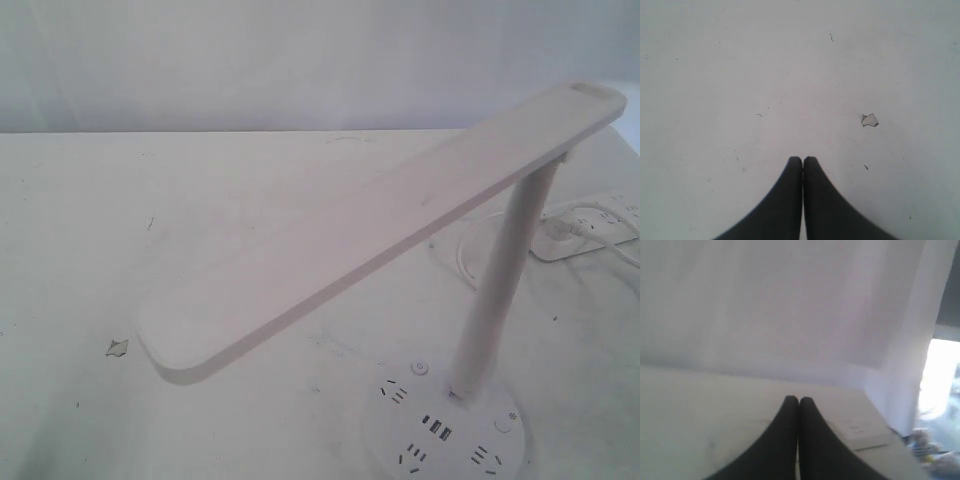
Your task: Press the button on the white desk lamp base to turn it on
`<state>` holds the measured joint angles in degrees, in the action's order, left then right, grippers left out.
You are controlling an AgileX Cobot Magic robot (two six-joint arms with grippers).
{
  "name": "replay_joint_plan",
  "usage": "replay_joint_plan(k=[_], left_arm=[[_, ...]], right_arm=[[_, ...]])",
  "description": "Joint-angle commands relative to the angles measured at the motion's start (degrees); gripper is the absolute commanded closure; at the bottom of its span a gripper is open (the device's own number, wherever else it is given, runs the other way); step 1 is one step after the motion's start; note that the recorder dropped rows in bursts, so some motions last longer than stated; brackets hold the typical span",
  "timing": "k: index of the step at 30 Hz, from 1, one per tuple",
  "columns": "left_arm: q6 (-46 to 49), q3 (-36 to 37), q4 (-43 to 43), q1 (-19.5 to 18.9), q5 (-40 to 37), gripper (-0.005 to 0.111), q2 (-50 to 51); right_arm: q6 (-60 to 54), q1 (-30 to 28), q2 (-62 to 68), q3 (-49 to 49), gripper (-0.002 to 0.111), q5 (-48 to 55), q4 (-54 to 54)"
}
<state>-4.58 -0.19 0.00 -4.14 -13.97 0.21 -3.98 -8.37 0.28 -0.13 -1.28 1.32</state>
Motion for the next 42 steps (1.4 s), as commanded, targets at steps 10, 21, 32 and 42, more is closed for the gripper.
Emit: replay_joint_plan(k=[10, 21, 32, 42], left_arm=[[-0.17, 0.19, 0.0, 0.31, -0.17, 0.107, -0.21], [-0.17, 0.19, 0.0, 0.31, -0.17, 0.107, -0.21], [-0.17, 0.19, 0.0, 0.31, -0.17, 0.107, -0.21], [-0.17, 0.19, 0.0, 0.31, -0.17, 0.107, -0.21]], right_arm=[[44.87, -0.29, -0.28, 0.13, 0.108, 2.08, 7.03], [50.26, -0.29, -0.28, 0.13, 0.108, -12.34, 7.67], [59.17, -0.29, 4.12, -13.3, 0.108, -42.8, -34.36], [100.28, -0.29, 30.71, -29.68, 0.108, -68.68, -88.62]])
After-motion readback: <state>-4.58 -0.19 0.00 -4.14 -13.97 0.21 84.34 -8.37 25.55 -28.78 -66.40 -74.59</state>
